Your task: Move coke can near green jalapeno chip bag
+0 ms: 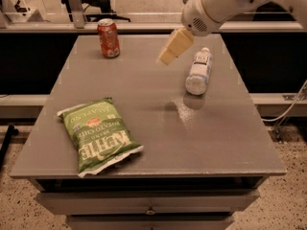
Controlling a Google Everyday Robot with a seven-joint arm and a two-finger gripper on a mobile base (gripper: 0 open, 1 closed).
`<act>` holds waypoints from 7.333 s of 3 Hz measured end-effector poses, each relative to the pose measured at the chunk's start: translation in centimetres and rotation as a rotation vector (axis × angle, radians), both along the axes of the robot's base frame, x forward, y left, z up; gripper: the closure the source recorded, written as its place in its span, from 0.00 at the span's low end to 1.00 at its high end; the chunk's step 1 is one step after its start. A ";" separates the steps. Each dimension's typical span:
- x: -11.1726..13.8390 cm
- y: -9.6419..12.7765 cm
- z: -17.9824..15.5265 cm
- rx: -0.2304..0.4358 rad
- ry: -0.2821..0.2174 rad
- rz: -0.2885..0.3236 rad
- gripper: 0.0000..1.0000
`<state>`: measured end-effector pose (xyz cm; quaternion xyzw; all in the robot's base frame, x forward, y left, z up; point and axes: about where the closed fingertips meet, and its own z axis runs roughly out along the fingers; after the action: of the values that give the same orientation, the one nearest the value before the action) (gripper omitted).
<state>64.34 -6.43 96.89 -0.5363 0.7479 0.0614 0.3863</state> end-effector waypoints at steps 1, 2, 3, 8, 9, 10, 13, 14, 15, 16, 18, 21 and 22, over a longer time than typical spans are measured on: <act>5.8 5.8 -0.9 0.161 -0.051 0.003 0.00; 8.9 9.1 -1.1 0.251 -0.077 0.003 0.00; 12.3 13.0 -1.4 0.339 -0.113 -0.002 0.00; 18.2 20.4 -6.8 0.467 -0.046 0.043 0.40; 17.5 19.8 -6.2 0.472 -0.059 0.056 0.63; 14.2 18.9 -2.8 0.476 -0.107 0.128 0.95; 1.9 15.8 -3.2 0.465 -0.066 0.278 1.00; -0.8 14.9 -4.6 0.464 -0.041 0.295 1.00; -3.3 14.8 -5.4 0.453 -0.016 0.325 0.77; -4.6 15.1 -5.9 0.443 -0.001 0.341 0.54; -5.9 15.7 -4.8 0.422 -0.006 0.374 0.07; -5.9 14.3 -4.2 0.402 -0.026 0.349 0.00; -4.6 10.1 -5.3 0.416 -0.026 0.253 0.00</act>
Offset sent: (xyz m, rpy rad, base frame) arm 0.1366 0.1334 -0.0087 0.3908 -0.1289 -0.0103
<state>59.76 3.66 91.55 -0.5354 0.6409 0.2551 0.4874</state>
